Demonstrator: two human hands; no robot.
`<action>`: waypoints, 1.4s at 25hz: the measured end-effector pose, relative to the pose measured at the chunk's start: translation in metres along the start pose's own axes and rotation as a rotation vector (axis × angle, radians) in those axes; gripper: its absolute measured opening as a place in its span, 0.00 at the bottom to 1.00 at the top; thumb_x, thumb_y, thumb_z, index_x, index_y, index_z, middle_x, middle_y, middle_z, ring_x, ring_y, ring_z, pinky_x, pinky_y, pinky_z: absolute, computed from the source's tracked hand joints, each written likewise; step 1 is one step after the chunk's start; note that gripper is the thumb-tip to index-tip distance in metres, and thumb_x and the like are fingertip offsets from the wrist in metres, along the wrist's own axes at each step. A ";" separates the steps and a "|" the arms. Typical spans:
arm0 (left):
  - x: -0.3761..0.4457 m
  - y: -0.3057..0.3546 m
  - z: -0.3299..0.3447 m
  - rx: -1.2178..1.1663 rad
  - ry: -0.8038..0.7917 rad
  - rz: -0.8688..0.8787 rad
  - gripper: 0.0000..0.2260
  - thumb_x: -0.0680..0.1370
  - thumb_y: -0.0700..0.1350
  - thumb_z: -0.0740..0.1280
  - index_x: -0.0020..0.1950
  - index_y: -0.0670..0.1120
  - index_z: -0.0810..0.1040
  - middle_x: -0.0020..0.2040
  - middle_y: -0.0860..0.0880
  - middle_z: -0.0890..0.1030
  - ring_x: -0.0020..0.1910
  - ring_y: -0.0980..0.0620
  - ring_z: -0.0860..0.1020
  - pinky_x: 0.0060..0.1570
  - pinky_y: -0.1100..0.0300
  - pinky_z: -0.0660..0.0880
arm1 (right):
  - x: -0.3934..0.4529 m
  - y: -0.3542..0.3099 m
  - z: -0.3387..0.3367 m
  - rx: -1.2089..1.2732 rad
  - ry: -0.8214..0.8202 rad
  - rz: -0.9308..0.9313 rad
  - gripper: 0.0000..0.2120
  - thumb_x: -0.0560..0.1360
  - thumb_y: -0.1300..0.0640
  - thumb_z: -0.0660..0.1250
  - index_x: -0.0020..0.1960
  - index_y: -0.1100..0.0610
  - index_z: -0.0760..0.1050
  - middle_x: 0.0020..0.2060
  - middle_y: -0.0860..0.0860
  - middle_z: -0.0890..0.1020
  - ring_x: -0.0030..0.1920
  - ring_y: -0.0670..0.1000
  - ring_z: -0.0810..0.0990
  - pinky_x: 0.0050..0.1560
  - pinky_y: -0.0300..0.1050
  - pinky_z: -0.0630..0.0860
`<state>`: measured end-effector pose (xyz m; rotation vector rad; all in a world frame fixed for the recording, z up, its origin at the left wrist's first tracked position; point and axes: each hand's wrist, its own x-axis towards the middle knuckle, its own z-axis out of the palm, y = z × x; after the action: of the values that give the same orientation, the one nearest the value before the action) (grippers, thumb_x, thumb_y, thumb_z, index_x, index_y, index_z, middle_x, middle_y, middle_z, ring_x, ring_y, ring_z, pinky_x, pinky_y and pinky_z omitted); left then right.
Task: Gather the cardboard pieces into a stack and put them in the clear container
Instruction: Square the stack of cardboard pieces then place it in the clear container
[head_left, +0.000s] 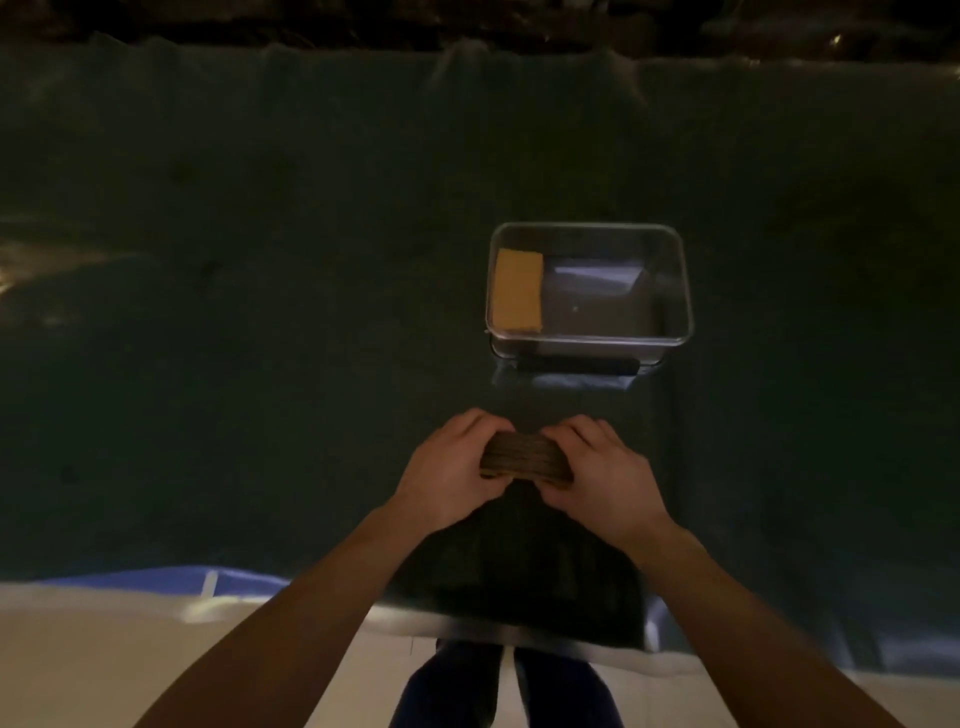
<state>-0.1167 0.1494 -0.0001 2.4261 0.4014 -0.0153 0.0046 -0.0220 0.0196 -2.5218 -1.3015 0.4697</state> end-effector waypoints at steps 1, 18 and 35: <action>0.002 -0.004 0.005 0.002 -0.002 0.001 0.22 0.68 0.49 0.75 0.60 0.55 0.73 0.56 0.56 0.76 0.54 0.58 0.72 0.47 0.63 0.71 | 0.001 0.004 0.006 0.006 -0.002 0.003 0.26 0.68 0.43 0.70 0.65 0.48 0.73 0.57 0.47 0.76 0.56 0.49 0.74 0.47 0.48 0.79; 0.008 -0.024 0.021 -0.103 -0.081 -0.100 0.25 0.68 0.47 0.77 0.61 0.58 0.69 0.55 0.61 0.72 0.50 0.62 0.74 0.47 0.64 0.74 | 0.004 0.021 0.032 0.082 -0.058 0.080 0.27 0.69 0.45 0.70 0.65 0.46 0.67 0.59 0.48 0.73 0.48 0.50 0.81 0.43 0.48 0.79; 0.005 -0.030 0.024 -0.164 -0.005 -0.083 0.25 0.68 0.45 0.76 0.57 0.59 0.65 0.54 0.57 0.72 0.47 0.58 0.76 0.42 0.63 0.75 | 0.000 0.017 0.032 0.041 0.073 0.108 0.27 0.66 0.47 0.73 0.62 0.45 0.68 0.56 0.48 0.77 0.42 0.52 0.83 0.35 0.50 0.79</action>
<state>-0.1183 0.1578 -0.0380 2.2462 0.4825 -0.0236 0.0040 -0.0287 -0.0161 -2.5586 -1.1234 0.4183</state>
